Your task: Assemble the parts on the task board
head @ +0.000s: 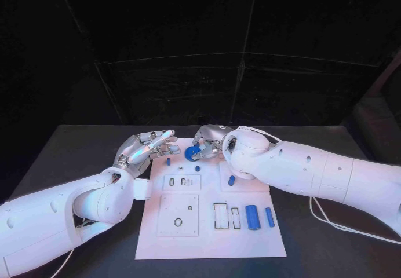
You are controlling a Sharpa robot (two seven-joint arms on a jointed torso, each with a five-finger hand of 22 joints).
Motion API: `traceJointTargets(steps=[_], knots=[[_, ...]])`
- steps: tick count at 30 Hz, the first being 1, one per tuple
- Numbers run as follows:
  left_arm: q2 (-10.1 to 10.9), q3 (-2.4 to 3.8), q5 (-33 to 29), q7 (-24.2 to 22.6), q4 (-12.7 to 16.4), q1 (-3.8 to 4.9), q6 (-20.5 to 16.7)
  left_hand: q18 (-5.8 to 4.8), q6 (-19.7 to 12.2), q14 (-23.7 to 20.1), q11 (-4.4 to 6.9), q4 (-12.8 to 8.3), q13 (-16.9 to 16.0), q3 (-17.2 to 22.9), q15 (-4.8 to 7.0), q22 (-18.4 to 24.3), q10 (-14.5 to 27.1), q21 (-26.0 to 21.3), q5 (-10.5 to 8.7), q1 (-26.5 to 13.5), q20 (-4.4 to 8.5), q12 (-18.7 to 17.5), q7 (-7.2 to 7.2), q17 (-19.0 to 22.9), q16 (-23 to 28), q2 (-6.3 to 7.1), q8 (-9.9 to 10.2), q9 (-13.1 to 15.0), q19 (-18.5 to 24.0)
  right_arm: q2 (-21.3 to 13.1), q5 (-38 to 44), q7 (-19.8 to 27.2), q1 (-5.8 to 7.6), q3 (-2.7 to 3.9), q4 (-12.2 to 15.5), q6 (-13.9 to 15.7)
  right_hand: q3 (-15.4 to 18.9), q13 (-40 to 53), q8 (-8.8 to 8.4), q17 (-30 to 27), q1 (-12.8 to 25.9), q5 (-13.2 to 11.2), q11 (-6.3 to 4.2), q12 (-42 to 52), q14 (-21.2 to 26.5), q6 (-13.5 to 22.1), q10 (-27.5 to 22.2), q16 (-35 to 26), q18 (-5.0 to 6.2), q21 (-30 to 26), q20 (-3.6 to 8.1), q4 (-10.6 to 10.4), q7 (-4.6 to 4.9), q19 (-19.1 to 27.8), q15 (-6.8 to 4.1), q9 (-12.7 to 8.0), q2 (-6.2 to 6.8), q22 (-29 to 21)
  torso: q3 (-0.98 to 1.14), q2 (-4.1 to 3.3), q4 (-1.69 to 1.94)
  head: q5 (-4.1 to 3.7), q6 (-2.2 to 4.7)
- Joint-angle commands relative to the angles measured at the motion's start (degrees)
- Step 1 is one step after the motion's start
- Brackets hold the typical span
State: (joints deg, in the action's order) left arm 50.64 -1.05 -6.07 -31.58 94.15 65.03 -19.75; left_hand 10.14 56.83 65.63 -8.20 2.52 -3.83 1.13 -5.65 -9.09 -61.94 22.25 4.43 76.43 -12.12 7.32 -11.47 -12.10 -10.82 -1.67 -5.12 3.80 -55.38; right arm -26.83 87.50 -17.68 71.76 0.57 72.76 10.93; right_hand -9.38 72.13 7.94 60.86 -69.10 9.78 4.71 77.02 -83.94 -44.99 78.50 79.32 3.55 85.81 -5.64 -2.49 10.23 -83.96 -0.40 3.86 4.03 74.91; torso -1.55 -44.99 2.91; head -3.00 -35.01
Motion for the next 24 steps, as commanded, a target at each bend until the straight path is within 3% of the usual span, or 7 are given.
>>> traceJointTargets(steps=[1,4,8,12,15,19,24], knots=[[0.0,0.02,0.2,-0.5,0.0,0.08,0.2,0.35,0.3,0.3,-0.28,-0.3,0.1,0.1,-0.07,0.1,0.0,-0.3,-0.33,-0.1,0.15,-0.3,0.01,-0.1,0.4,-0.53,0.2,0.0,-0.4,-0.1,-1.7,0.2,0.08,-0.02,0.0,-1.3,0.7,0.2,0.15,0.1,1.6,0.7,0.25,0.3,-1.5,-0.4,0.2,0.3,-1.04,-0.2,-0.38,-1.7,-0.01,-1.1,0.50,0.0,-0.31,2.1,-0.03,-0.03,0.04,0.05,-0.01],[0.0,0.02,0.2,-0.5,0.0,0.08,0.1,0.35,0.3,0.3,-0.28,-0.3,0.1,0.1,-0.07,0.1,0.0,-0.3,-0.33,-0.1,0.15,-0.3,0.01,-0.1,0.4,-0.53,0.2,0.0,-0.4,-0.3,-2.0,0.2,0.08,-0.03,0.1,-0.1,1.1,0.3,0.15,0.1,2.2,0.9,0.27,0.5,-1.5,-0.4,0.3,0.4,-1.05,-0.2,-0.41,-2.7,0.01,-1.1,0.52,0.0,-0.40,2.1,-0.03,0.00,0.08,0.02,-0.02],[0.1,0.02,0.2,-0.5,0.0,0.08,0.1,0.35,0.3,0.3,-0.28,-0.3,0.1,0.1,-0.07,0.1,0.0,-0.3,-0.33,-0.1,0.15,-0.3,0.01,-0.1,0.4,-0.53,0.2,0.0,-0.4,-1.4,-2.9,2.7,0.06,-0.04,0.8,5.5,1.3,1.4,0.40,0.3,1.5,2.4,0.16,1.3,-1.5,-1.0,1.0,0.5,-1.06,-0.2,-0.37,-2.9,-0.14,-1.2,0.45,0.0,-0.52,2.2,0.01,0.04,-0.04,0.04,0.08],[0.2,0.02,0.2,-0.5,-0.1,0.08,0.1,0.35,0.3,0.3,-0.28,-0.3,0.1,0.1,-0.07,0.1,0.0,-0.3,-0.33,-0.1,0.15,-0.3,0.01,-0.1,0.4,-0.53,0.2,0.0,-0.4,-3.7,-8.3,10.9,0.05,-0.05,2.0,12.1,0.3,1.9,0.55,-0.2,-1.3,4.2,-0.04,1.6,-1.4,-1.5,1.3,0.3,-1.04,-0.2,-0.23,-1.5,-0.31,-1.1,0.28,0.0,-1.06,2.1,0.06,0.06,-0.29,0.08,0.43],[0.3,0.01,0.2,-0.6,-0.3,0.08,0.1,0.35,0.3,0.3,-0.28,-0.3,0.1,0.1,-0.07,0.1,0.0,-0.3,-0.33,-0.1,0.15,-0.3,0.01,-0.1,0.4,-0.53,0.2,0.0,-0.4,-6.4,-14.4,17.8,0.05,-0.06,3.3,14.7,-0.3,1.9,0.50,-0.5,-2.8,5.0,-0.09,1.6,-1.3,-1.5,1.2,0.3,-1.03,-0.2,-0.17,-0.5,-0.32,-1.1,0.23,0.0,-1.23,2.1,0.16,0.12,-0.50,0.04,0.59],[0.5,0.01,0.2,-0.6,-0.5,0.08,0.1,0.35,0.3,0.3,-0.29,-0.4,0.1,0.2,-0.07,0.1,0.0,-0.3,-0.33,0.0,0.16,-0.3,-0.01,-0.1,0.4,-0.56,0.3,0.0,-0.5,-10.4,-21.2,22.1,0.07,-0.05,5.3,14.7,-0.4,1.7,0.49,-0.8,-3.6,5.2,-0.12,1.4,-1.3,-1.7,1.0,0.1,-1.02,-0.3,-0.14,0.1,-0.35,-1.0,0.21,0.0,-1.10,2.0,0.37,0.23,-0.88,0.11,0.80],[0.5,0.01,0.2,-0.6,-0.8,0.08,0.1,0.35,0.3,0.3,-0.29,-0.4,0.1,0.2,-0.07,0.1,0.0,-0.3,-0.33,0.0,0.16,-0.3,-0.01,-0.1,0.4,-0.56,0.3,0.0,-0.5,-16.1,-25.6,22.9,0.09,-0.06,7.1,11.5,-0.3,1.6,0.47,-1.0,-4.5,4.3,-0.16,1.2,-1.2,-1.9,0.9,0.0,-1.03,-0.3,-0.10,1.1,-0.40,-1.0,0.16,0.0,-0.54,2.1,0.61,0.32,-1.39,-0.11,1.01]])
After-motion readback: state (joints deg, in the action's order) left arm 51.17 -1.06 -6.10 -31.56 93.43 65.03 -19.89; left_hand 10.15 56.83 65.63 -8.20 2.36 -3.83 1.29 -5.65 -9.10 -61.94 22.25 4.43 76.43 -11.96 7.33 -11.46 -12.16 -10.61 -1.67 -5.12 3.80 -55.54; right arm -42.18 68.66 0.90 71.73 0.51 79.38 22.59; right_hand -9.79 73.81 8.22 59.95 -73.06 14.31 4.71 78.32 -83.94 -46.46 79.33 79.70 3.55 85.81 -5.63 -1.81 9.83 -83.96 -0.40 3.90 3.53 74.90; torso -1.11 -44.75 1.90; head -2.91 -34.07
